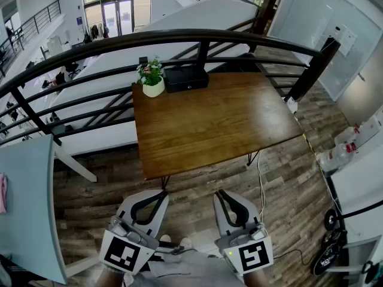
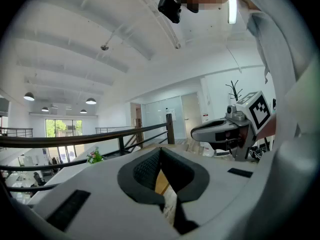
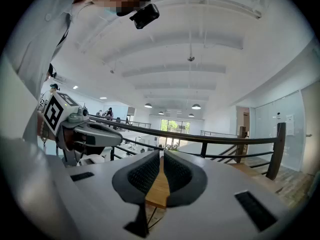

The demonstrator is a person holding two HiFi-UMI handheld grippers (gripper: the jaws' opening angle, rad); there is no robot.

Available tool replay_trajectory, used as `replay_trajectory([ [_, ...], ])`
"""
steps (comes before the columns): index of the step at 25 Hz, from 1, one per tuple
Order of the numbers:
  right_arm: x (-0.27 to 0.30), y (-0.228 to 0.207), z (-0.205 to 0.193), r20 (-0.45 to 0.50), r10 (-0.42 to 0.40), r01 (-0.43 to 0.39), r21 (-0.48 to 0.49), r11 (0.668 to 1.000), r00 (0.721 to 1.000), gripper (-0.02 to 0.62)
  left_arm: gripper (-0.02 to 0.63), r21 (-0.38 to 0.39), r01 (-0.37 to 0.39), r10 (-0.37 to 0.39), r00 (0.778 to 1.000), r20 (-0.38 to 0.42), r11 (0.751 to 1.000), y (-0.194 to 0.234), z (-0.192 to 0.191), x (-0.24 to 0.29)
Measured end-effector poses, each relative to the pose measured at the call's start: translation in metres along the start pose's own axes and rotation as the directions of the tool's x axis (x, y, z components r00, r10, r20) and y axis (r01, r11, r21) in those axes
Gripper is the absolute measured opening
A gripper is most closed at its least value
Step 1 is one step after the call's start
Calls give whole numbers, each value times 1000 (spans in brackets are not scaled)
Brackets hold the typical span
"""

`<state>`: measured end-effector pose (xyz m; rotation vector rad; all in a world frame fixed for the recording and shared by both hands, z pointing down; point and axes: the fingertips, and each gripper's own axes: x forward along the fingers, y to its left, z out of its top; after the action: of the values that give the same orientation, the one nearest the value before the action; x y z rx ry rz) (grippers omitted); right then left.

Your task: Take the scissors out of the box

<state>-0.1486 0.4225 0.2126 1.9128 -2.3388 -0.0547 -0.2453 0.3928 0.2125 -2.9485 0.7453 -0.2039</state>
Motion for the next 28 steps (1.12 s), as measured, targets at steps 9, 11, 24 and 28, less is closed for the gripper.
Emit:
replay_trajectory([
  [9,1,-11,-3,0,11,-11,-1,1000,1000,55,18,13,8,-8,1000,2,1000,-5,2,14],
  [11,-2,-16,-3,11,13,-13,9,1000,1000,57,18,5,4,-4,1000,7,1000,-10,3,17],
  [24,-27,-53,-8,21,16,-17,39,999,1000,57,17,-102,-39,41,999,15,994,-36,14,37],
  [28,-37,-65,-15,25,17,-18,35,999,1000,57,17,-108,-59,62,998,24,992,-40,13,47],
])
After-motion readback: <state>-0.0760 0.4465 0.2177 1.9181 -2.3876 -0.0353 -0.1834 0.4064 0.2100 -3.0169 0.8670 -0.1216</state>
